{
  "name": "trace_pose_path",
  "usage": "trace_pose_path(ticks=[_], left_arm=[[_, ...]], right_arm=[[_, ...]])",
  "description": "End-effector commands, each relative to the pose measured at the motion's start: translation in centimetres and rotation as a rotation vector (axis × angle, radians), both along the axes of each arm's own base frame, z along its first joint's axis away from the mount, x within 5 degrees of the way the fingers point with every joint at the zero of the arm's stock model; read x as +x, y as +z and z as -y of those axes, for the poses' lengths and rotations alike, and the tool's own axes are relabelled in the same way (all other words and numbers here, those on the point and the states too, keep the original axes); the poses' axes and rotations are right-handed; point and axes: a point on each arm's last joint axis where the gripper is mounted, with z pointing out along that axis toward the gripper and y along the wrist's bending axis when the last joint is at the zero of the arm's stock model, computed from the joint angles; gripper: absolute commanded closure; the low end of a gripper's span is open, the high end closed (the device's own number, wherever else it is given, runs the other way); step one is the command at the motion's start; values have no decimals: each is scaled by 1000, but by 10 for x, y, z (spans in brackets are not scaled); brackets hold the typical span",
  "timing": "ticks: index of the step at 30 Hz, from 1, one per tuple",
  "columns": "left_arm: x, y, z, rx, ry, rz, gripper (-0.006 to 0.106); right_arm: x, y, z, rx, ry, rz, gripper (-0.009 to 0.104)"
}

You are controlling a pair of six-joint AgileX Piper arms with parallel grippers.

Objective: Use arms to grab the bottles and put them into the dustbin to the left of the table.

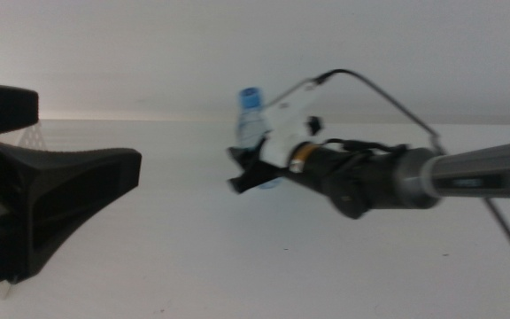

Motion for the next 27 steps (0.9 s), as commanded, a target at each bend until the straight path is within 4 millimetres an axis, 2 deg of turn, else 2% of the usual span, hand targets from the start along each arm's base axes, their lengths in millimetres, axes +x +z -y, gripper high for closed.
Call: trace_pose_path(ticks=[1,4,8,13,17,19,22,26,27], left_arm=[[0,1,1,-16,-6,8,7],[0,1,1,-16,-6,8,7],[0,1,1,-16,-6,8,7],[0,1,1,-15,-7,9,7],[0,1,1,-15,-7,9,7],[0,1,1,-15,-7,9,7],[0,1,1,-16,-6,8,7],[0,1,1,-16,-6,8,7],[0,1,1,-16,-6,8,7]], right_arm=[[7,6,-21,37,37,61,97],[10,-4,-37,48,51,58,97],[5,-21,-52,42,84,49,97],[0,-40,-61,25,105,24,97],[-2,-44,-63,17,112,13,94],[-3,-44,-63,44,89,-31,80],[-4,-42,-61,62,57,-102,52],[-11,-35,-56,94,14,-198,6],[-14,-33,-54,92,14,-216,2]])
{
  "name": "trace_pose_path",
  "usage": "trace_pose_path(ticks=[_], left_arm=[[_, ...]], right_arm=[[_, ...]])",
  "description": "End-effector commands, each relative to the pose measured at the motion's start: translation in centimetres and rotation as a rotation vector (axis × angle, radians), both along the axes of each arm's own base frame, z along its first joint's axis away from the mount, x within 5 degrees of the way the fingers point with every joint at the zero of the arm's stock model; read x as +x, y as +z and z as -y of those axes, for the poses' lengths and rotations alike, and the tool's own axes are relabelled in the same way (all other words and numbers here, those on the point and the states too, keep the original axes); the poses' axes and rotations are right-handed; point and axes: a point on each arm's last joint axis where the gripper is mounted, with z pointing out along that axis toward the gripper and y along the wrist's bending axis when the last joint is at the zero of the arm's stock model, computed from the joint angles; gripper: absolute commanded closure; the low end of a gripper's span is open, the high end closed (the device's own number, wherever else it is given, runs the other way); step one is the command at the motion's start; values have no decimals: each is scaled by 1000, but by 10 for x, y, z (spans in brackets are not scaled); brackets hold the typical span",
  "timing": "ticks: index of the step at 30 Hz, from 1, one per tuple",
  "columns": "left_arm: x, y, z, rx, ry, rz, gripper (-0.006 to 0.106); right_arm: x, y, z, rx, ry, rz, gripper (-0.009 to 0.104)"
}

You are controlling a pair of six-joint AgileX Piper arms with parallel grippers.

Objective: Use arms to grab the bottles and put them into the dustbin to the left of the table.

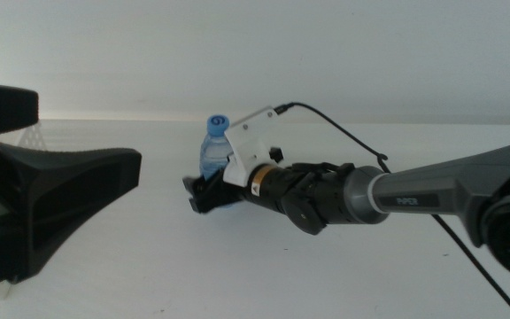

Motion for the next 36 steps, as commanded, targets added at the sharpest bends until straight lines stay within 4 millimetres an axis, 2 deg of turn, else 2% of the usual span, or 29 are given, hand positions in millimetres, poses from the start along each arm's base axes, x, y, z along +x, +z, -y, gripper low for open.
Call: trace_pose_path(ticks=[1,4,10,19,26,32,36], left_arm=[[0,1,1,-14,-7,9,7],[0,1,1,-14,-7,10,7],[0,1,1,-16,-6,8,7],[0,1,1,-16,-6,8,7],[0,1,1,-14,-7,9,7],[0,1,1,-14,-7,9,7],[0,1,1,-14,-7,9,7]], right_arm=[[-8,5,5,-17,-2,-57,2],[-19,15,15,-19,-34,-127,2],[-48,50,39,-22,-31,-118,2],[-122,115,105,-119,-68,-177,2],[-178,185,160,-298,-121,-283,2],[-225,252,194,-164,-111,-217,2],[-257,280,220,-80,-90,-70,2]])
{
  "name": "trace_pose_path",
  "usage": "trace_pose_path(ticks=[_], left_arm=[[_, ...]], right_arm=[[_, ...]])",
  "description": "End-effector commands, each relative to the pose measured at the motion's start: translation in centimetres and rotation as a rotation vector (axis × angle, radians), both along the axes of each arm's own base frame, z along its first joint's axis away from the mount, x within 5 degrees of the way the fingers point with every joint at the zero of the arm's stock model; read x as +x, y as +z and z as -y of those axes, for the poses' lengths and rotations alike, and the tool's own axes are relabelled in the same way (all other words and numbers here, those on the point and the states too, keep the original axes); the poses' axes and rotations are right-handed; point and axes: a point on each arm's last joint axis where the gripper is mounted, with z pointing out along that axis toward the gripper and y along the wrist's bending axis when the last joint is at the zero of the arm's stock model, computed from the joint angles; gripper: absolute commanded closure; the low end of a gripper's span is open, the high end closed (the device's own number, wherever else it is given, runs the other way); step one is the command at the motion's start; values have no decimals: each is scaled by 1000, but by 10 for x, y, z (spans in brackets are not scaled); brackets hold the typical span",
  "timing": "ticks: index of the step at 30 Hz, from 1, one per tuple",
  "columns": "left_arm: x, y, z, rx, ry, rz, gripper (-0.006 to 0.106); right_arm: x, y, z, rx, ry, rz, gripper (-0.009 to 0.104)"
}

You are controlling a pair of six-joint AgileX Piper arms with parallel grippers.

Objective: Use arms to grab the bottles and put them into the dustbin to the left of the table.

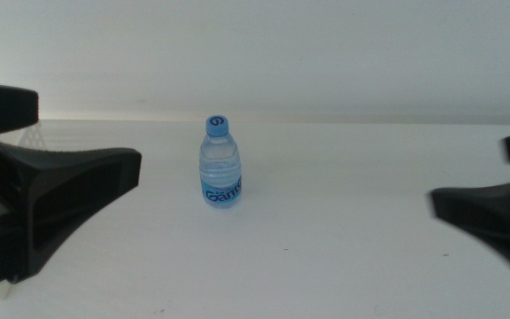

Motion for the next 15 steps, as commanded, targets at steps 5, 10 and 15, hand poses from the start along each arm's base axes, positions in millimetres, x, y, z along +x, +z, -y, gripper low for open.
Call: trace_pose_path(ticks=[5,10,15], left_arm=[[0,1,1,-14,-7,9,7],[0,1,1,-16,-6,8,7],[0,1,1,-16,-6,8,7]], right_arm=[[-50,12,37,60,75,169,2],[-81,-25,60,56,124,236,2],[-94,-30,69,122,127,303,2]])
